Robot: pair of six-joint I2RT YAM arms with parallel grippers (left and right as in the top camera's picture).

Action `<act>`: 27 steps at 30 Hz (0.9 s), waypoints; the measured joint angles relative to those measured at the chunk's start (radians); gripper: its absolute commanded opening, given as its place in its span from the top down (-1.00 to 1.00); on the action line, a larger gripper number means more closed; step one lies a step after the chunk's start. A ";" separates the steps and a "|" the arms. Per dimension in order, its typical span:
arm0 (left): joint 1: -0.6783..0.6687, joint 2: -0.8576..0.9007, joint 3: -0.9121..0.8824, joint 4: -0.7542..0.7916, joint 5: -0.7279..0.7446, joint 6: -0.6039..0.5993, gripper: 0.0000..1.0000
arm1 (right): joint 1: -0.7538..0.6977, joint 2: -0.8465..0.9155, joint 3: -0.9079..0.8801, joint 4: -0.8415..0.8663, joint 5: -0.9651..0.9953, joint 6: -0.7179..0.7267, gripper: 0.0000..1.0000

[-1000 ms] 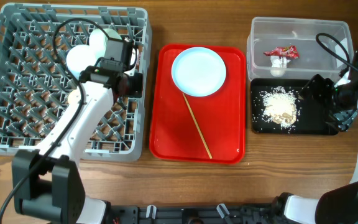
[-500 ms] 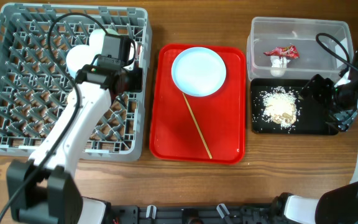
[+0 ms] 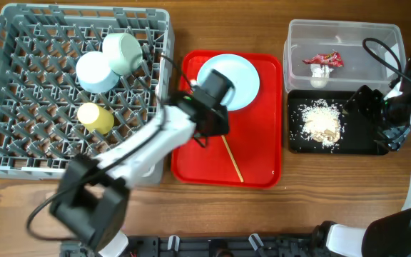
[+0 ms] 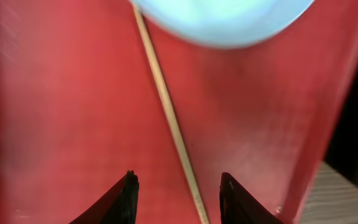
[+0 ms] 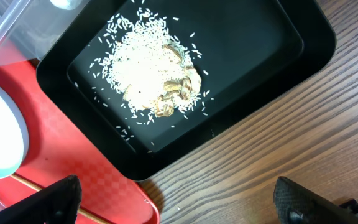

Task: Sort waste into correct bins and load items into the dishwasher rack
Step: 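Reach the left gripper to the wooden chopstick and grasp it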

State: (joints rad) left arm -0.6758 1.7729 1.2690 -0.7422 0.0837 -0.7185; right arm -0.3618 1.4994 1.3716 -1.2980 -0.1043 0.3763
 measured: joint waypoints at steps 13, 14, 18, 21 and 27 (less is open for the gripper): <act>-0.114 0.198 0.005 0.054 -0.019 -0.160 0.81 | 0.000 0.000 0.000 0.000 0.000 0.000 -0.99; -0.114 0.200 0.006 0.048 -0.025 -0.172 0.88 | 0.000 0.000 0.000 0.000 0.000 0.000 -1.00; -0.114 0.201 0.007 0.032 -0.039 -0.183 0.92 | 0.000 0.000 0.000 0.000 0.000 0.000 -0.99; -0.113 0.201 0.009 0.031 -0.042 -0.185 0.92 | 0.000 0.000 0.000 0.000 0.000 0.000 -1.00; -0.093 0.197 0.009 0.008 -0.046 -0.185 0.92 | 0.000 0.000 0.000 0.000 0.000 0.000 -1.00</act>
State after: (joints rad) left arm -0.7692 1.9697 1.2781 -0.7341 0.0380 -0.9039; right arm -0.3618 1.4994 1.3716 -1.2976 -0.1043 0.3763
